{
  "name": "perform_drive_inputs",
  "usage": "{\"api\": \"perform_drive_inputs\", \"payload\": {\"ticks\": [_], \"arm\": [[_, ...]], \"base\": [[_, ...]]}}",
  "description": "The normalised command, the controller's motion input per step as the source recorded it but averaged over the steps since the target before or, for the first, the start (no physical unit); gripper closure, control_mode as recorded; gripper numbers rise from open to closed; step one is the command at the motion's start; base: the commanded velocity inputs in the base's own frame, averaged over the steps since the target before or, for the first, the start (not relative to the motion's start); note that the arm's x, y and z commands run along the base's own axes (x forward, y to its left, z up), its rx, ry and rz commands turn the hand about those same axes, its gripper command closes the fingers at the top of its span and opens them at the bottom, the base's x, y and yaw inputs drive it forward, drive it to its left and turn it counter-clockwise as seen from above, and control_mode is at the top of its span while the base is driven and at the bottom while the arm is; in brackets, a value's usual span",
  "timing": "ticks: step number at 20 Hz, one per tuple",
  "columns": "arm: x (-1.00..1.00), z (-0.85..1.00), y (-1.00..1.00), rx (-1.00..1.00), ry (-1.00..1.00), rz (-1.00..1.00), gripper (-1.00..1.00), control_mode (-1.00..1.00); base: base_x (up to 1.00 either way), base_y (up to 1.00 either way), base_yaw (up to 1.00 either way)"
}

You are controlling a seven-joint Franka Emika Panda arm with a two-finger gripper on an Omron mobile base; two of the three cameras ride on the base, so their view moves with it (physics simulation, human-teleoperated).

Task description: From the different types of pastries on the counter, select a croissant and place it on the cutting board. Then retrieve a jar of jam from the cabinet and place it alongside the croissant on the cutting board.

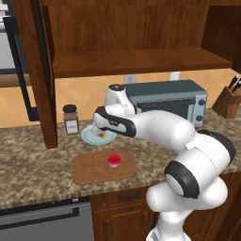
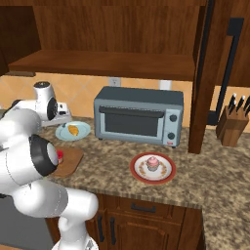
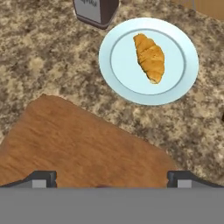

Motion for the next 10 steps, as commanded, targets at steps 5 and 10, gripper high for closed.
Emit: {"api": "perform_drive_inputs", "payload": {"ticks": [5,10], "arm": [[0.71,-0.17,0.0,-0.07,0.0,0.0,-1.0,-1.0],[0.45,-0.09,0.0,-0.01,0.0,0.0,-1.0,-1.0]], "base": [[0.0,0.0,0.0],[0.0,0.0,0.0]]}}
